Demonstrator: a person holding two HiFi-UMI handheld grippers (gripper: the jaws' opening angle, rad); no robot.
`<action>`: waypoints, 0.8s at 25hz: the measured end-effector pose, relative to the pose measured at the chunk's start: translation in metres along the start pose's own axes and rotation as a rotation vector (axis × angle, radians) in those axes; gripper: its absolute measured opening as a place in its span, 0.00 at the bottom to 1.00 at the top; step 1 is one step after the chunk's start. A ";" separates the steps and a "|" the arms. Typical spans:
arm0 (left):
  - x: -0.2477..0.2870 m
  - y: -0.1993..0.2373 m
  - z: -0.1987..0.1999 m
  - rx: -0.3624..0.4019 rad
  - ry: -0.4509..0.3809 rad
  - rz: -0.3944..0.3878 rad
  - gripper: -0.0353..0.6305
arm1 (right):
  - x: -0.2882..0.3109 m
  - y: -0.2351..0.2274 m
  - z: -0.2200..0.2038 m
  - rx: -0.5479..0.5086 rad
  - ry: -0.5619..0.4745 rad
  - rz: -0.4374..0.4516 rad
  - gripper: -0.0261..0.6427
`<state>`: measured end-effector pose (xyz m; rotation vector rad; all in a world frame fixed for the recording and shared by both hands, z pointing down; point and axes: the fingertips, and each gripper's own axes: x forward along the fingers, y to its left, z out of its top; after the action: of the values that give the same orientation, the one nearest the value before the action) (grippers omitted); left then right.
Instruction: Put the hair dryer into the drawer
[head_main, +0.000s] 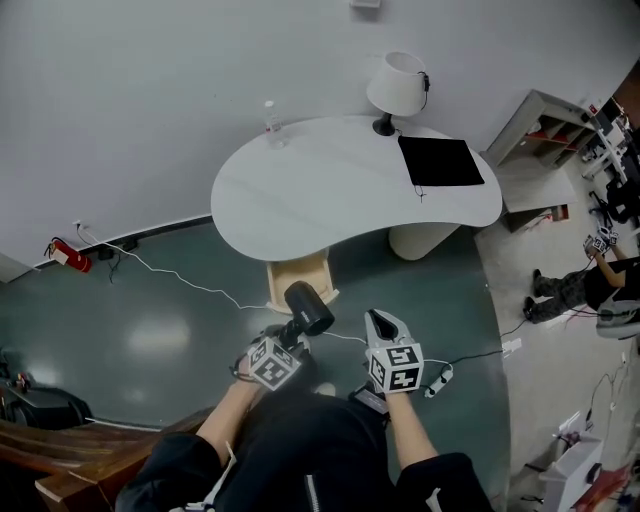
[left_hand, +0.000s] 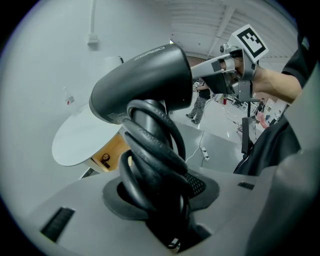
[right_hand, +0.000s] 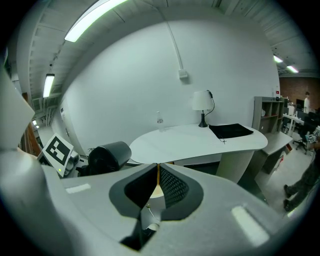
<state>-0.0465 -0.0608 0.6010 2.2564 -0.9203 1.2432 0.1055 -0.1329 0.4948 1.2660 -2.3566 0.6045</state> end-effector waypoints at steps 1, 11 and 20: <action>0.003 0.006 0.001 0.013 0.006 -0.008 0.32 | 0.006 -0.001 0.004 -0.001 0.003 -0.007 0.05; 0.030 0.077 -0.005 0.177 0.076 -0.066 0.32 | 0.068 -0.003 0.034 -0.006 0.036 -0.068 0.05; 0.054 0.097 -0.015 0.318 0.132 -0.143 0.32 | 0.096 0.005 0.035 -0.006 0.076 -0.089 0.05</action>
<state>-0.1030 -0.1387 0.6580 2.3914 -0.5324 1.5403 0.0472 -0.2146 0.5155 1.3140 -2.2260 0.6059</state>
